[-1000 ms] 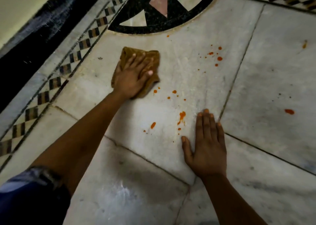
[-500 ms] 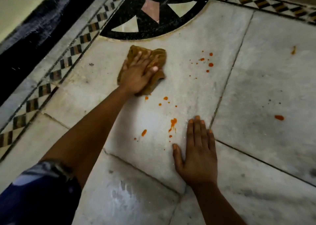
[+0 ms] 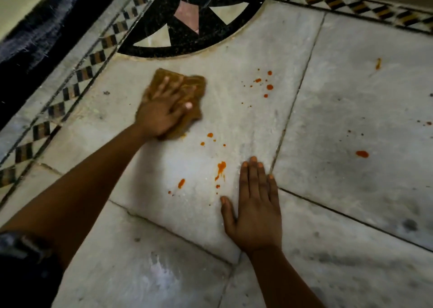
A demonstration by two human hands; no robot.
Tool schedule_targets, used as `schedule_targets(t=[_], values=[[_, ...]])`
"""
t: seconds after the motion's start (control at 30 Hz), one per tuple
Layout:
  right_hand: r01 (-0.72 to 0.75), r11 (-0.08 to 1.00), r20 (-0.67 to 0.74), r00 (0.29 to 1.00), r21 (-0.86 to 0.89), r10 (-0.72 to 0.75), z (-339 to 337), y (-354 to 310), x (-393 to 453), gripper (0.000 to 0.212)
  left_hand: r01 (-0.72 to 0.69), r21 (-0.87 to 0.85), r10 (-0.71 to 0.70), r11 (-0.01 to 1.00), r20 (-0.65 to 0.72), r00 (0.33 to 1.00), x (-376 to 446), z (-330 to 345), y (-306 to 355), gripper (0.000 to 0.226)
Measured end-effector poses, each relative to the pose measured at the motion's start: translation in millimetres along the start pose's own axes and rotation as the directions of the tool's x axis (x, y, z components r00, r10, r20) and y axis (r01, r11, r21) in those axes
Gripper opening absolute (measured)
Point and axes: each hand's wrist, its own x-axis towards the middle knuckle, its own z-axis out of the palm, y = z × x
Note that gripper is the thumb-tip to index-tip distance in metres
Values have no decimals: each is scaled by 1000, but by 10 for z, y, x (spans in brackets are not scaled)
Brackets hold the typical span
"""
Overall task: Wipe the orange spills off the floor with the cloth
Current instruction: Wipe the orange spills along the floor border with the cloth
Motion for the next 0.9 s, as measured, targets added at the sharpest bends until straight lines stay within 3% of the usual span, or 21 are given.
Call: schedule_targets(t=[0.1, 0.17, 0.27, 0.37, 0.43, 0.53, 0.6, 0.67, 0.73, 0.83, 0.9], values=[[3, 1000, 16, 1000, -26, -3, 11, 14, 6, 74, 234, -50, -234, 971, 0, 972, 381, -91, -4, 60], [6, 999, 17, 1000, -34, -6, 7, 3, -1, 74, 300, -62, -300, 952, 19, 954, 544, -78, 214, 55], [9, 1000, -1, 1000, -23, -9, -5, -5, 4, 74, 120, -21, -119, 993, 41, 992, 288, 76, 451, 58], [17, 999, -17, 1000, -45, -18, 26, 18, 2, 74, -97, 27, 96, 995, 42, 995, -485, 127, 401, 63], [18, 999, -24, 1000, -41, -19, 21, 16, 1, 74, -127, 34, 128, 991, -28, 991, -854, 120, 178, 62], [18, 999, -38, 999, -45, -19, 38, 9, 5, 74, 71, 84, -65, 994, -71, 995, -667, 67, -174, 64], [25, 998, -49, 998, -55, -28, 49, 16, -6, 74, 260, 67, -253, 963, -101, 962, -266, 45, -125, 62], [35, 997, -57, 998, -71, -39, 54, 13, -11, 74, 337, 34, -334, 941, -81, 939, 67, 17, 96, 58], [39, 996, -64, 997, -77, -44, 57, 15, -9, 74, 241, 43, -239, 970, -46, 970, 83, 44, 338, 56], [38, 997, -61, 997, -72, -42, 57, 18, 2, 75, -48, 116, 47, 992, 9, 999, -459, 154, 315, 62], [38, 997, -62, 997, -69, -42, 56, 18, 2, 76, -14, 114, 18, 993, -32, 999, -763, 138, 10, 69]])
